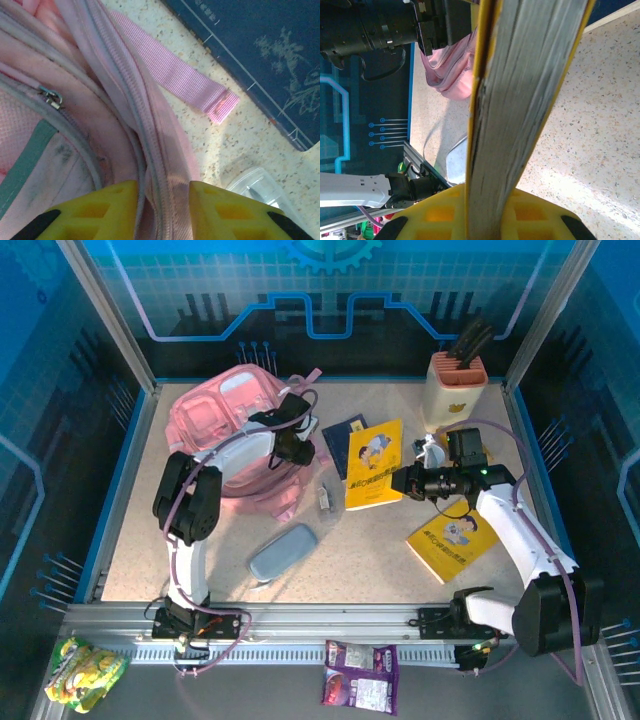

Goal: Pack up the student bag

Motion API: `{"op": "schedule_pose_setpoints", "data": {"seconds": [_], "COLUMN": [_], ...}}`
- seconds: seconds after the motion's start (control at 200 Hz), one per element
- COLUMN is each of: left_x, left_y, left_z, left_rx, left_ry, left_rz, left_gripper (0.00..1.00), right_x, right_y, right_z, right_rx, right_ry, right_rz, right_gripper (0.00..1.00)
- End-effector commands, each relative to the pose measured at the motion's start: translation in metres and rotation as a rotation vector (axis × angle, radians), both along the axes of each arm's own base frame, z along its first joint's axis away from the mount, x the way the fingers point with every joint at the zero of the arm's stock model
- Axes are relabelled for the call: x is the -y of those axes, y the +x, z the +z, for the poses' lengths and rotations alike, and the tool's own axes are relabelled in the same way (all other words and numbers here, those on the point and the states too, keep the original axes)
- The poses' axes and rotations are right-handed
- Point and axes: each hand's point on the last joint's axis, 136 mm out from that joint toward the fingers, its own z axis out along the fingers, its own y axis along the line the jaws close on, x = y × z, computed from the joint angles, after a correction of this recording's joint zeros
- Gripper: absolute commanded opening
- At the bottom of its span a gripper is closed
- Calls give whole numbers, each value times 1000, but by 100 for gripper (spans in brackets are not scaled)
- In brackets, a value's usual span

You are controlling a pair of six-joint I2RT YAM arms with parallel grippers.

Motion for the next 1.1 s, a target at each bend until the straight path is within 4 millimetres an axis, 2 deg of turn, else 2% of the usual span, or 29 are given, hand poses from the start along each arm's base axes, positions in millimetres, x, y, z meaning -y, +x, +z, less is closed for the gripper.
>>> {"op": "schedule_pose_setpoints", "data": {"seconds": [0.0, 0.33, 0.46, 0.59, 0.655, 0.785, 0.945, 1.096], "left_x": [4, -2, -6, -1, -2, -8, 2, -4], "left_y": [2, 4, 5, 3, 2, 1, -7, -15], "left_z": [-3, -12, -10, 1, 8, 17, 39, 56], "left_rx": [-26, -49, -43, -32, -17, 2, 17, 27], "left_ry": [-28, -38, -37, -72, -78, -58, -148, -157], "left_rz": [11, 27, 37, 25, 23, 40, 37, 68], "left_gripper": [31, 23, 10, 7, 0, 0, 0, 0], "right_x": [-1, -1, -1, 0, 1, 0, 0, -1], "right_y": [3, 3, 3, 3, 3, 3, 3, 1], "right_z": [25, 23, 23, 22, 22, 21, 18, 17], "right_rx": [94, 88, 90, 89, 88, 88, 84, 82], "right_ry": [37, 41, 39, 32, 31, 34, 30, 30], "right_rz": [26, 24, 25, 23, 22, 23, 26, 42], "right_gripper": [0, 0, 0, 0, 0, 0, 0, 0]}}
